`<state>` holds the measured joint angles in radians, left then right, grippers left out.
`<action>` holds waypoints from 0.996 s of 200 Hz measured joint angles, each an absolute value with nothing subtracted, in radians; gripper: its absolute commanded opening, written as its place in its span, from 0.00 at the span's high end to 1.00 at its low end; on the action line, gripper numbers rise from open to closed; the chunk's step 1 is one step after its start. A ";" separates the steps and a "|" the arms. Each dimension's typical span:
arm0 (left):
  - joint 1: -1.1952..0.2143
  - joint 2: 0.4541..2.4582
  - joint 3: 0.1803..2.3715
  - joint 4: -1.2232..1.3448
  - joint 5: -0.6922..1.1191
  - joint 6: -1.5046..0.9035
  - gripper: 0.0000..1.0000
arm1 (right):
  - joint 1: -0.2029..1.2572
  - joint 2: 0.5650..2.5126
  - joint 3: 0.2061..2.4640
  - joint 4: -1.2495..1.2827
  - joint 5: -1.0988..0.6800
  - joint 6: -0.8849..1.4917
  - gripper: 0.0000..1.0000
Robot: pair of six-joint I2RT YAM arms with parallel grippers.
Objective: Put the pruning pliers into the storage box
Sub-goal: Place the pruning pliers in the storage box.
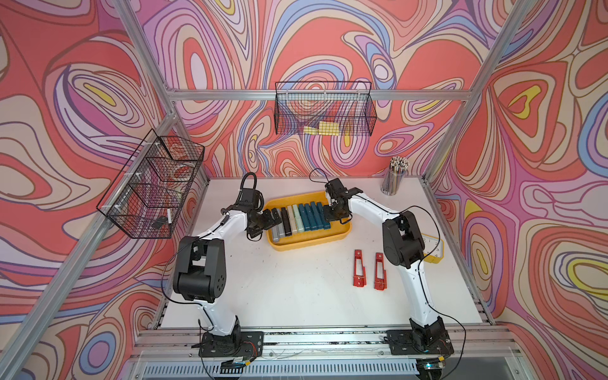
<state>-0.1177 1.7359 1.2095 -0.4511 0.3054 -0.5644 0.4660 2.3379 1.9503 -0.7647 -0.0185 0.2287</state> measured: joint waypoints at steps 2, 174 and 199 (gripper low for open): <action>-0.118 1.733 1.210 -0.453 0.306 -0.564 0.01 | 0.466 2.338 1.950 -0.765 -0.018 0.229 1.00; -0.170 1.435 1.113 -0.505 0.655 -0.499 0.01 | 0.466 2.002 1.621 -0.706 -0.027 0.306 0.63; -0.171 1.374 1.060 -0.504 0.681 -0.498 0.01 | 0.466 1.929 1.543 -0.693 -0.027 0.326 0.63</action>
